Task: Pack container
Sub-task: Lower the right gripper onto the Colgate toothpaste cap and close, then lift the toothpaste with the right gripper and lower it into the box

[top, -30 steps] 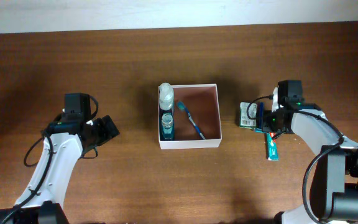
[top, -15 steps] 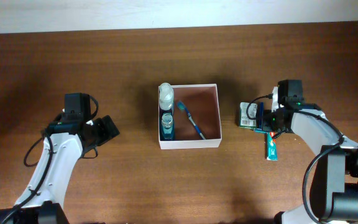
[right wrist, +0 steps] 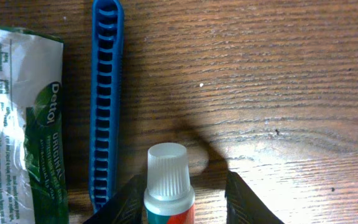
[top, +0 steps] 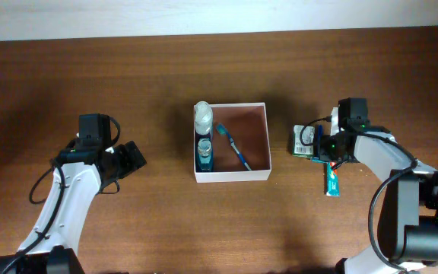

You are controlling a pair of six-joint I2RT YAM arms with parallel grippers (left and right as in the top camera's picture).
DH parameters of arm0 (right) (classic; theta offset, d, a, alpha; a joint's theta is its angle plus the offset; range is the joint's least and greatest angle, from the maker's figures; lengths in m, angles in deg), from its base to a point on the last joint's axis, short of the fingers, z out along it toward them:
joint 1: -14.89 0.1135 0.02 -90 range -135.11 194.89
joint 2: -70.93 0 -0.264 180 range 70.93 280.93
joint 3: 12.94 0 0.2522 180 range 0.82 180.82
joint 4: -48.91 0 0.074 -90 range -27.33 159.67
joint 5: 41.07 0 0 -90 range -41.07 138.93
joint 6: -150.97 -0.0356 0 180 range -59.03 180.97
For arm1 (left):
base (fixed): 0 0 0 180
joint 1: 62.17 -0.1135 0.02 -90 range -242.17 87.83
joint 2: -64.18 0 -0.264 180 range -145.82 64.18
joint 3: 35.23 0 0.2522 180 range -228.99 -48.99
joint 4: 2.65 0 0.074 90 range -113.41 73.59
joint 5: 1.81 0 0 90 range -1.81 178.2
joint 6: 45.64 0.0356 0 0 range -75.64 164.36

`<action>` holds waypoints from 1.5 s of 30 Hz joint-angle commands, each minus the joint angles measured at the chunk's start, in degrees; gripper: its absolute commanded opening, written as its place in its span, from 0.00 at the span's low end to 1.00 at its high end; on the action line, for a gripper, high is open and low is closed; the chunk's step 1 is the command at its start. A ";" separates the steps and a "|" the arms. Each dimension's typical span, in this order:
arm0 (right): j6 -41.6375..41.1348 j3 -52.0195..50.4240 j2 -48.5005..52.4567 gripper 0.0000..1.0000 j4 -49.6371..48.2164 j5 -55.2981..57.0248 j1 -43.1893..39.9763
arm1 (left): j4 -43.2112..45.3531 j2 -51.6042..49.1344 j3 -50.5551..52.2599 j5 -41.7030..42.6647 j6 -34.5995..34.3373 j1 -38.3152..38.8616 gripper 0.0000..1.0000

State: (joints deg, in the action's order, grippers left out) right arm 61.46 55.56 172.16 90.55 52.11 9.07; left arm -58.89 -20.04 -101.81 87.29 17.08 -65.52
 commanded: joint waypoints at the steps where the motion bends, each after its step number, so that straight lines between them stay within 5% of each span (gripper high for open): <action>1: 0.17 -0.42 1.57 0.34 0.37 0.26 -0.35 | 0.00 -0.48 -0.09 -0.42 0.11 -0.17 1.00; 8: 0.15 -0.42 1.33 0.18 0.39 0.22 -0.35 | 0.00 -0.48 -0.09 -0.42 0.11 -0.17 1.00; 16: 0.11 1.05 -0.48 0.15 2.51 0.22 -0.31 | -0.02 -0.48 -0.09 -0.42 0.11 -0.17 1.00; 35: -1.57 21.49 -1.66 0.08 25.22 -0.17 -0.24 | 0.00 -0.48 -0.09 -0.42 0.11 -0.17 1.00; 45: -1.57 22.80 -2.21 0.05 27.39 -5.35 -0.20 | 0.00 -0.48 -0.09 -0.42 0.11 -0.17 1.00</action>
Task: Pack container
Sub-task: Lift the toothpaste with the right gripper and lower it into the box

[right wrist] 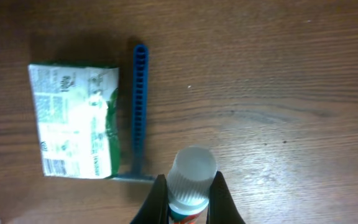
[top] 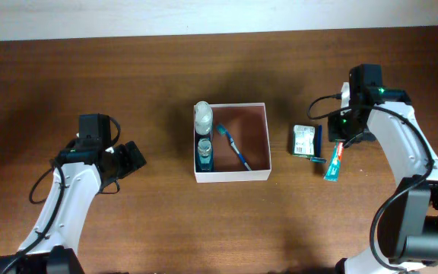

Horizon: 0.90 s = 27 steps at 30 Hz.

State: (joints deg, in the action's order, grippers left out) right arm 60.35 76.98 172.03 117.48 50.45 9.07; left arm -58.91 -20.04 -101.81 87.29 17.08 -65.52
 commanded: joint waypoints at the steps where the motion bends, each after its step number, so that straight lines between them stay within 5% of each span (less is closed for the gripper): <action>1: -0.46 1.75 -2.25 0.04 0.76 -4.61 -0.20 | 0.02 -0.48 -0.09 -0.42 0.11 -0.17 1.00; 16: -0.48 14.97 -4.55 0.04 13.42 -14.49 1.16 | 0.02 -0.48 -0.09 -0.42 0.11 -0.17 1.00; 27: -4.24 17.07 -4.52 0.04 6.56 -14.80 13.09 | 0.02 -0.48 -0.09 -0.42 0.11 -0.17 1.00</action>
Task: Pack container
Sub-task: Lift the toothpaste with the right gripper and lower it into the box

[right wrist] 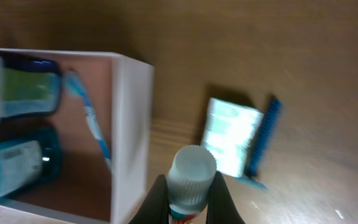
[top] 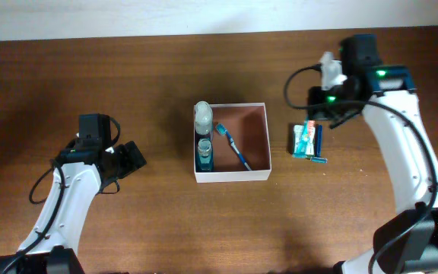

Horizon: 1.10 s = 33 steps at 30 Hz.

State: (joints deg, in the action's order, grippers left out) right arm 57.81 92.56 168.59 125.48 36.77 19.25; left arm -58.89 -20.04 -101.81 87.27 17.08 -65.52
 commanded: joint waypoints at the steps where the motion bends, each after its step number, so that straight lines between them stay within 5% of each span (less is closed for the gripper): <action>1: -2.34 1.49 -1.09 0.04 -2.36 -0.94 4.11 | 0.00 -0.48 -0.09 -0.39 0.11 -0.17 1.00; 16: -6.40 1.46 0.90 0.04 -11.34 -0.59 16.17 | 0.00 -0.48 -0.09 -0.39 0.11 -0.17 1.00; 33: -6.82 1.20 8.59 0.04 -11.21 1.88 18.99 | 0.00 -0.48 -0.09 -0.39 0.11 -0.17 1.00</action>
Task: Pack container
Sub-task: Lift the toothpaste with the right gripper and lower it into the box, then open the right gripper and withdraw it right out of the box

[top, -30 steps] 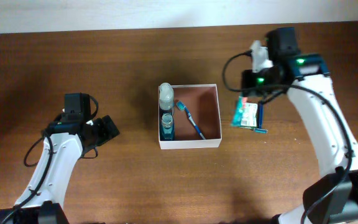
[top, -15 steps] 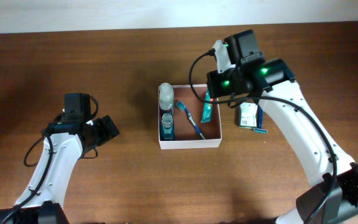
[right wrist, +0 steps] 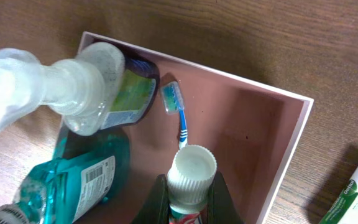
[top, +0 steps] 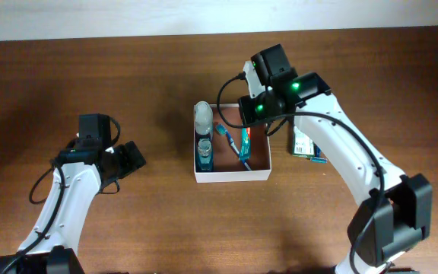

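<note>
My right gripper [top: 249, 126] hangs over the open white box [top: 232, 176] and is shut on a toothpaste tube [top: 245, 142]. In the right wrist view its white ribbed cap [right wrist: 191, 174] sits between the dark fingers [right wrist: 156, 200] of the right gripper [right wrist: 189, 194], above the box's brown floor [right wrist: 241, 130]. Inside lie a clear pump bottle [right wrist: 86, 87], a teal mouthwash bottle [right wrist: 82, 183] and a blue toothbrush [right wrist: 178, 111]. My left gripper [top: 131, 157] rests on the table far to the left of the box; its jaws are not distinguishable.
A green-and-white wipes packet [top: 303, 144] lies on the table right of the box, partly under my right arm, its corner showing in the wrist view as the wipes packet [right wrist: 353, 199]. A blue comb [top: 319, 157] lies along the packet's right side.
My right gripper, still holding the toothpaste, has moved left from above the wipes packet to above the inside of the box. The left arm has not moved.
At first my right gripper stood on the table around the toothpaste next to the comb and wipes. Then it was shut on the tube and lifted. Then it hung over the wipes packet, and now over the box's right half.
</note>
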You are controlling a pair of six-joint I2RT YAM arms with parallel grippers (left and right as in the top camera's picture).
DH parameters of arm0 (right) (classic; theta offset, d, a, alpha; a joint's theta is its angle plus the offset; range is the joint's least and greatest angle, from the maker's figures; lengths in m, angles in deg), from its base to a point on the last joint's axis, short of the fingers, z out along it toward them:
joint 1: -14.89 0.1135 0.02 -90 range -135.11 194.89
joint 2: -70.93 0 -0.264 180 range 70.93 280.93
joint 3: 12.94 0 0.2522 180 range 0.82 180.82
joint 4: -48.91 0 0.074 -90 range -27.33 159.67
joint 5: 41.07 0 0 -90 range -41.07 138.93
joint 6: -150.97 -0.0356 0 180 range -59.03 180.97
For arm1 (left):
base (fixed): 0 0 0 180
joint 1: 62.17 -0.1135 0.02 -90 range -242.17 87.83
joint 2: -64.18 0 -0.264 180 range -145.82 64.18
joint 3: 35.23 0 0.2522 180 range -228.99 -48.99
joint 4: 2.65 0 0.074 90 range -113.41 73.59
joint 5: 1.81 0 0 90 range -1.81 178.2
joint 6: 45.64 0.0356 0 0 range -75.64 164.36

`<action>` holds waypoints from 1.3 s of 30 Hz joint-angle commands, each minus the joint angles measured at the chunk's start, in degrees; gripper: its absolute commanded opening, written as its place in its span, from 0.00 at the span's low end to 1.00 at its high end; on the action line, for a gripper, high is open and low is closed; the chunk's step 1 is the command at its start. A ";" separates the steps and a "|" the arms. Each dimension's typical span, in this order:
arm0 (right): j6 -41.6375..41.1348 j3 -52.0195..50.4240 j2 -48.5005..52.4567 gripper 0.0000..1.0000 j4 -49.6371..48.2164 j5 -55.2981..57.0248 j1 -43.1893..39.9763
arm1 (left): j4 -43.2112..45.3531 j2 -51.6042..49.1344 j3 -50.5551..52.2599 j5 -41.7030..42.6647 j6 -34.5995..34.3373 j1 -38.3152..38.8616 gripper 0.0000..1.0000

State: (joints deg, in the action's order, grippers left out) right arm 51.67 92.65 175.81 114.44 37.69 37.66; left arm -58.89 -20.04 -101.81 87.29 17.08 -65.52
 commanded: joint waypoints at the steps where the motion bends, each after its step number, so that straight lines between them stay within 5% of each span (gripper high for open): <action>1: -0.81 1.03 1.66 0.04 -0.09 0.94 0.63 | 0.00 -0.48 -0.09 -0.42 0.11 -0.17 1.00; 35: -3.45 0.85 9.92 0.06 1.92 0.94 2.08 | 0.00 -0.48 -0.09 -0.42 0.11 -0.17 1.00; 37: -3.45 0.85 9.92 0.26 1.92 0.94 2.08 | 0.00 -0.48 -0.09 -0.42 0.11 -0.17 1.00; 39: -3.45 0.85 9.92 0.33 1.92 0.92 2.08 | 0.00 -0.48 -0.09 -0.42 0.11 -0.17 1.00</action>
State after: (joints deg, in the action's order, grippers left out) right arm 48.68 92.65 185.38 116.41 38.34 39.23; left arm -58.89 -20.04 -101.81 87.29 17.08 -65.52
